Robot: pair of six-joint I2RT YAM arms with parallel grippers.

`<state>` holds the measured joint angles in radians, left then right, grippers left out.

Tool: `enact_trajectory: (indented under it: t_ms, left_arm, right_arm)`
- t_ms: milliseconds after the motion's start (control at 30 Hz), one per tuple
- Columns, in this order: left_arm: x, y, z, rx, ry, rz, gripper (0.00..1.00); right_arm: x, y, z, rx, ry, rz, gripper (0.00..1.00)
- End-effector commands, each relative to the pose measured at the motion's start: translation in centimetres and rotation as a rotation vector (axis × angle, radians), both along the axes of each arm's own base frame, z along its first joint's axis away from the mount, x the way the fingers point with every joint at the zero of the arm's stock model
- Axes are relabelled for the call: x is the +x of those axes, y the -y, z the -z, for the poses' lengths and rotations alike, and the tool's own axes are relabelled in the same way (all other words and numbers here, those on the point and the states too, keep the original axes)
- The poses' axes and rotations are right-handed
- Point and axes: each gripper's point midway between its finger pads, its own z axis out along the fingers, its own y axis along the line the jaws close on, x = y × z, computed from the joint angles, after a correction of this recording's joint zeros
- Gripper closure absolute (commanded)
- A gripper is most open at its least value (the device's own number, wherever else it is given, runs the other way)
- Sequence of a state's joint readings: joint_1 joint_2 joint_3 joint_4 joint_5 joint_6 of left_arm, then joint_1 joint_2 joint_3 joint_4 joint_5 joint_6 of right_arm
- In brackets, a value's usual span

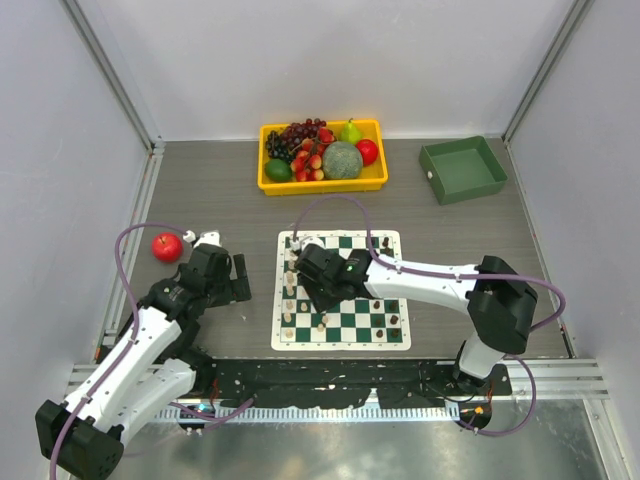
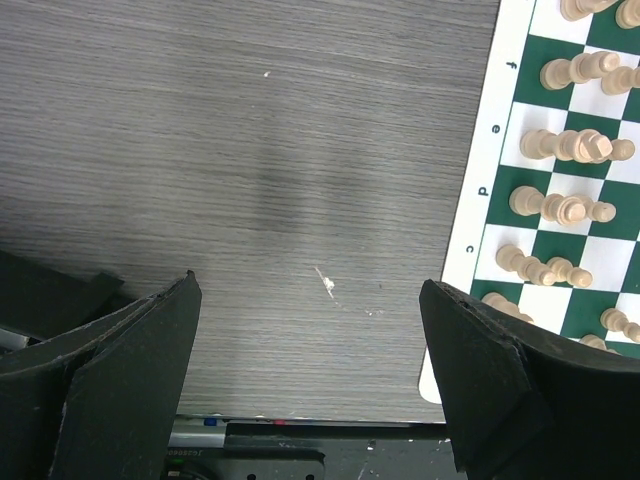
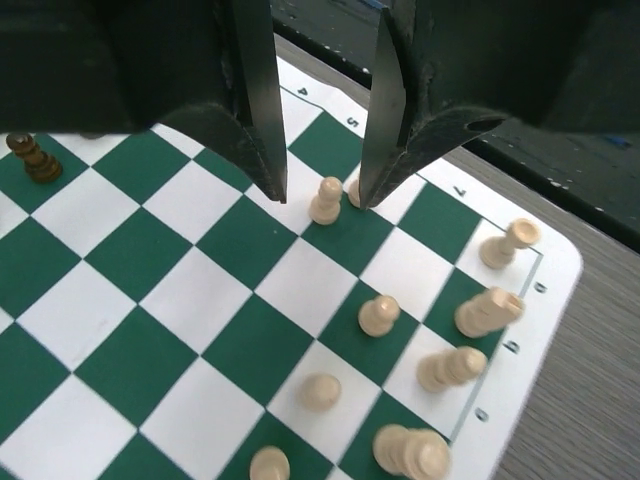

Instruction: Set up the chess pieces on the board

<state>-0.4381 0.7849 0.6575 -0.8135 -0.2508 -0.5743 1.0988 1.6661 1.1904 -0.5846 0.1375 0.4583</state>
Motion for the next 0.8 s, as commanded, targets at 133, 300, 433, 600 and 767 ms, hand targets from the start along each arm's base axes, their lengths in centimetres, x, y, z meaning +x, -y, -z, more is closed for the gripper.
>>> enact_trajectory:
  t_ms: [133,300,433,600,767]
  left_arm:
    - [0.3,0.2,-0.6,-0.027,0.02,-0.021,0.01]
    - [0.3,0.2,-0.6,-0.028,0.021,-0.022,0.01]
    - [0.4,0.3,-0.6,-0.031,0.018,-0.02,0.01]
    - [0.5,0.5,-0.3,-0.035,0.013,-0.017,0.01]
    - [0.5,0.5,-0.2,-0.035,0.01,-0.016,0.01]
  right_arm:
    - [-1.2,0.5,0.8,0.014,-0.034,-0.01,0.61]
    - [-1.7,0.3,1.7,-0.003,-0.07,-0.033,0.61]
    - [-2.0,0.3,2.2,-0.011,-0.088,-0.042,0.62]
    - [-2.3,0.2,2.8,-0.022,-0.107,-0.056,0.62]
    - [-2.4,0.4,3.2,-0.035,-0.115,-0.06,0.63]
